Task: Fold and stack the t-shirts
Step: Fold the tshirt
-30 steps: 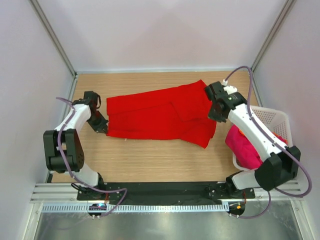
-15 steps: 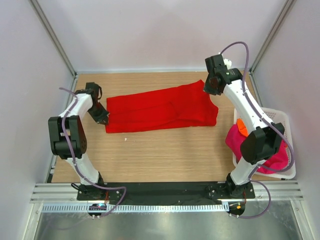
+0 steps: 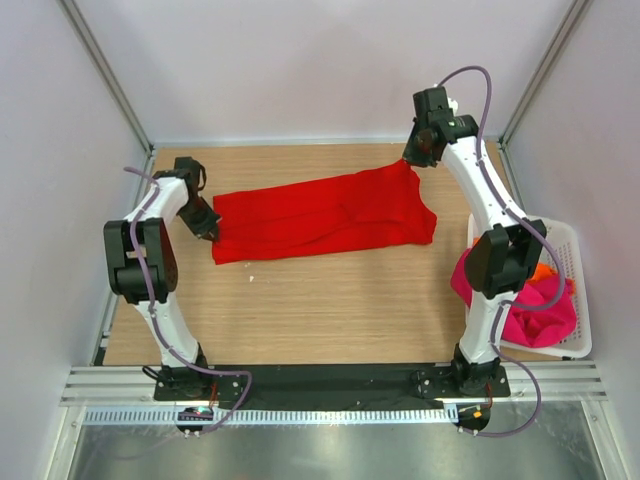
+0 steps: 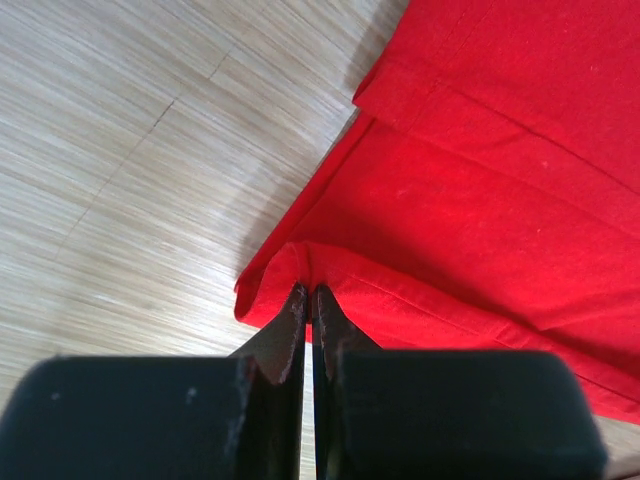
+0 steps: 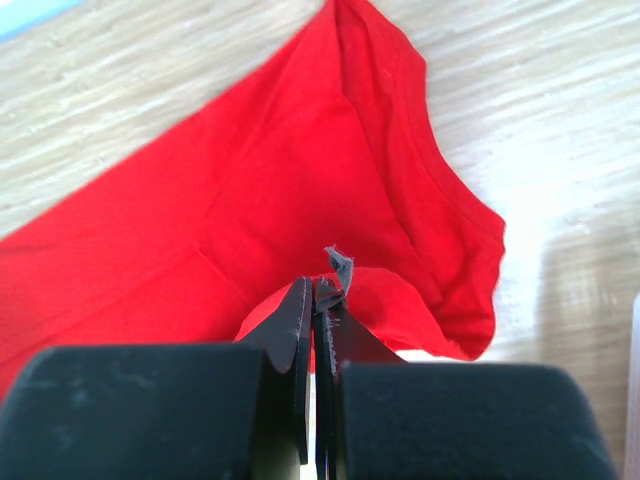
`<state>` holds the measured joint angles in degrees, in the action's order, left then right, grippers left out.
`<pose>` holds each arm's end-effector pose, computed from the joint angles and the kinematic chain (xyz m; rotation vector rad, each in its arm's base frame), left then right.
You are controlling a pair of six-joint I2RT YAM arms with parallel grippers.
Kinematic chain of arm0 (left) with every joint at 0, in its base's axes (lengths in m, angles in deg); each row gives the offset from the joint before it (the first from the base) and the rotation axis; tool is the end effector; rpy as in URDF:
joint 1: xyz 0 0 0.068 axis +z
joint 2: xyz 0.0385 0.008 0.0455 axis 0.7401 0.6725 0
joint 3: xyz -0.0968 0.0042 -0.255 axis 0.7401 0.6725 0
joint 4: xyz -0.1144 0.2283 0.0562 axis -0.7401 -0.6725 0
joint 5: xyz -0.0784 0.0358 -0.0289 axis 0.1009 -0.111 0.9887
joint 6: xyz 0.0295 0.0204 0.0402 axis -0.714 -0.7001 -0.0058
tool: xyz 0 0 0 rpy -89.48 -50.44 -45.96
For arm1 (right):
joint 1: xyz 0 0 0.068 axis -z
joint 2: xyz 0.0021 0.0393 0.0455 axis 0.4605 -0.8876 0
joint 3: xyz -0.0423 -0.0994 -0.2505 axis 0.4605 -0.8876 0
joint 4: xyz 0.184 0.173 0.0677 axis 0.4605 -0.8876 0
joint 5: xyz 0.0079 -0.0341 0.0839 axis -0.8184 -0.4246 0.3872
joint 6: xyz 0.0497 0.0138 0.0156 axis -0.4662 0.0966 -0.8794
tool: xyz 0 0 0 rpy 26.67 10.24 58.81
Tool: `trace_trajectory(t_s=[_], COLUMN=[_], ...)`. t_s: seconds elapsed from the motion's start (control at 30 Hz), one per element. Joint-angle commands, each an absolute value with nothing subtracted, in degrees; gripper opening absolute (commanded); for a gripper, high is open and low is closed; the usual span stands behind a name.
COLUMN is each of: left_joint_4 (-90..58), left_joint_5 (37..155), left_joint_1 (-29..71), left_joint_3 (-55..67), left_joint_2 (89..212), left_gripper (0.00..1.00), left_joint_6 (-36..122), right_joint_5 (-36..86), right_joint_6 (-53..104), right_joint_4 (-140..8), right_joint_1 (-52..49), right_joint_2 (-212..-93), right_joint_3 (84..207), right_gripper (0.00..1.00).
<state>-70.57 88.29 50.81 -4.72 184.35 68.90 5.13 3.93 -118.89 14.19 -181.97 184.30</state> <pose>0.3743 0.0198 0.2005 -1.0350 2.7694 -0.0988 0.4132 0.0895 0.3560 0.4166 2.3705 0.0747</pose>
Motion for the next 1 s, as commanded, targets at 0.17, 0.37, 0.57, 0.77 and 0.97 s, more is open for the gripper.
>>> trace_trajectory(t_s=[0.17, 0.37, 0.57, 0.77, 0.97], left_joint_4=[-71.4, -69.9, -68.8, -67.8, -66.5], left_joint_5=[88.2, 88.2, 86.7, 89.5, 90.6], left_joint_1=[50.8, 50.9, 51.6, 52.2, 52.4], left_joint_3=[-7.4, -8.0, -8.4, -8.5, -8.2], left_joint_2=[185.5, 185.0, 184.5, 185.7, 186.4], left_gripper=[0.00, 0.00, 0.00, 0.00, 0.00], left_joint_6=[69.6, 70.5, 71.0, 71.5, 71.5], right_joint_5=[10.0, 10.7, 12.1, 12.5, 13.5], right_joint_6=[5.5, 4.8, 3.9, 3.3, 2.4], right_joint_4=[-116.7, -116.0, -113.7, -111.2, -107.5], right_joint_1=[15.9, 17.0, 17.7, 18.1, 18.5], right_joint_2=[-187.0, -190.1, -192.2, -193.4, -194.6], right_joint_3=[192.8, 196.2, 197.1, 197.4, 197.2], right_gripper=[0.01, 0.01, 0.01, 0.01, 0.01])
